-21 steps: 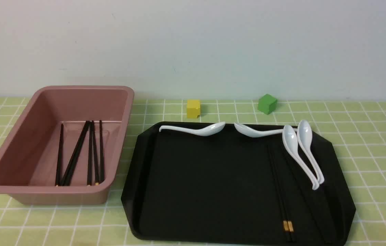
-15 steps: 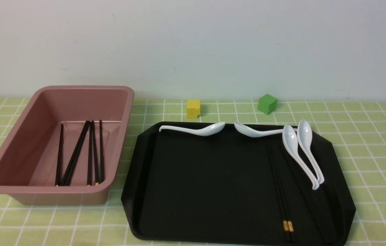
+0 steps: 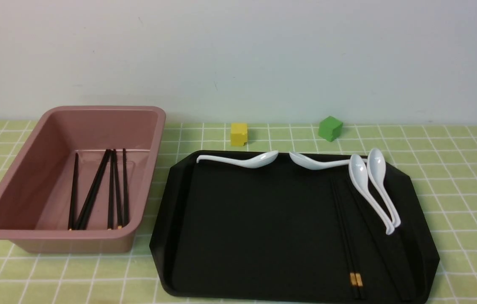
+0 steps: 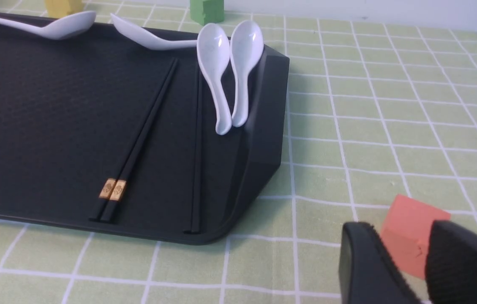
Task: On green tablecloth take chopsticks from black tray and put them in box.
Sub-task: 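Move the gripper over the chopsticks on the black tray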
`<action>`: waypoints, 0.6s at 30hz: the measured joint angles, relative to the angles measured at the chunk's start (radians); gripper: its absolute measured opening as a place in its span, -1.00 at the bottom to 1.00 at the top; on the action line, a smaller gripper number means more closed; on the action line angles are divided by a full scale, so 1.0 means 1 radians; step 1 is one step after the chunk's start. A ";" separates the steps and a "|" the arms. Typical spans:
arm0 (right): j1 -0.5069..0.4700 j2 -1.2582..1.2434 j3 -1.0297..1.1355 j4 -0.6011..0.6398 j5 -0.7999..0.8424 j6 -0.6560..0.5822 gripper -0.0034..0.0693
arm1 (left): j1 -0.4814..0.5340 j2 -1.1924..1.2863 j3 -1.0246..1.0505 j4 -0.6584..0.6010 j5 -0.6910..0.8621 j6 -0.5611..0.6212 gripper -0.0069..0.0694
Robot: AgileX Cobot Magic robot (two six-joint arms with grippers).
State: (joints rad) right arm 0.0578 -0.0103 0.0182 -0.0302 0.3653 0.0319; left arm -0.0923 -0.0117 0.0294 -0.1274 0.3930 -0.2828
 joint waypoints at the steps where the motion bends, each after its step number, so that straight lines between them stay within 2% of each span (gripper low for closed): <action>1: 0.000 0.000 0.000 0.000 0.000 -0.001 -0.25 | 0.000 0.000 0.000 0.000 0.000 0.000 -0.61; 18: 0.000 0.000 0.000 0.000 0.000 -0.001 -0.25 | 0.000 0.000 0.000 0.000 0.000 0.000 -0.57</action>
State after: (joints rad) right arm 0.0578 -0.0103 0.0182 -0.0302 0.3653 0.0314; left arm -0.0923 -0.0117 0.0294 -0.1274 0.3930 -0.2825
